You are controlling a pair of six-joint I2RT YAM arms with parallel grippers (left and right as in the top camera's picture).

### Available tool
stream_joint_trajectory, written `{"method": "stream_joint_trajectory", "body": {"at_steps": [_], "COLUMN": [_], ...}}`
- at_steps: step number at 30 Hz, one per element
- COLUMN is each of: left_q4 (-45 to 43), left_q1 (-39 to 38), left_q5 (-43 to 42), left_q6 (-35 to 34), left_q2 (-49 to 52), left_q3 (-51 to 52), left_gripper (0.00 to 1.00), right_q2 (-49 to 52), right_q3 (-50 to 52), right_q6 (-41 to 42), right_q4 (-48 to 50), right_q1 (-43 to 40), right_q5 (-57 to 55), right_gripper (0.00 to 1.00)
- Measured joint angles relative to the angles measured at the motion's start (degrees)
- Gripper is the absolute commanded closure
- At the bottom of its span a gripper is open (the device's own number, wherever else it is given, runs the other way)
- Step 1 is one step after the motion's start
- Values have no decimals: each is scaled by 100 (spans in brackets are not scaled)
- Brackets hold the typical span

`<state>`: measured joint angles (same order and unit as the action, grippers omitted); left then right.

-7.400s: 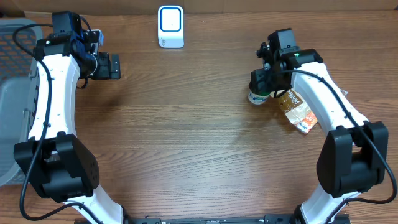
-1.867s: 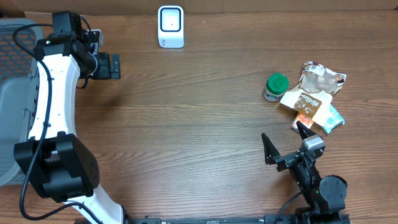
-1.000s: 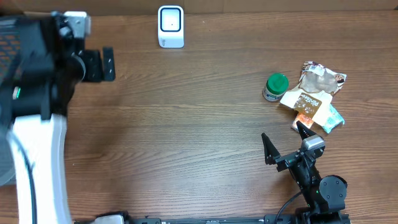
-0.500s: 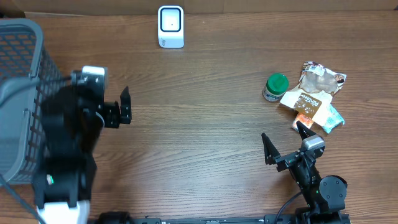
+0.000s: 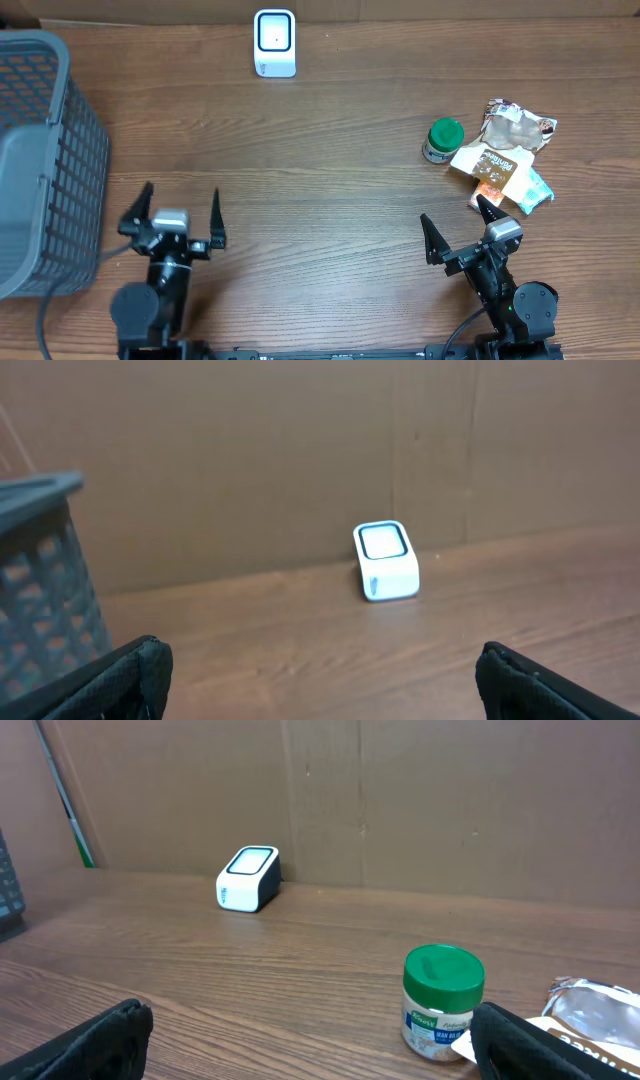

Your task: Scan the item barcode

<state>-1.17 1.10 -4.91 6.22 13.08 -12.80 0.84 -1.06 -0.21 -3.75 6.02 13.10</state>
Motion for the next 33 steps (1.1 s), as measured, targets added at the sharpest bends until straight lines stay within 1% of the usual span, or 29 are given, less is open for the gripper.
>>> {"method": "stream_joint_trajectory", "body": {"at_steps": [5, 10, 14, 33], "left_q4": [-17, 131, 522, 520], "left_q1": [0, 0, 0, 0], "left_q5": [0, 0, 2, 2], "left_q6": [24, 28, 39, 39], "left_q2": [-815, -1167, -1207, -1217], "left_q3": [754, 1154, 1224, 1224], "left_gripper": [1, 0, 0, 0], "right_q2": [0, 0, 0, 0], "right_q3": [0, 0, 0, 0], "right_q6": [-2, 0, -2, -2], "right_q4": [-7, -4, -7, -4], "right_q1": [2, 0, 0, 2], "right_q5": [0, 0, 2, 2], "right_gripper": [0, 0, 0, 0]}}
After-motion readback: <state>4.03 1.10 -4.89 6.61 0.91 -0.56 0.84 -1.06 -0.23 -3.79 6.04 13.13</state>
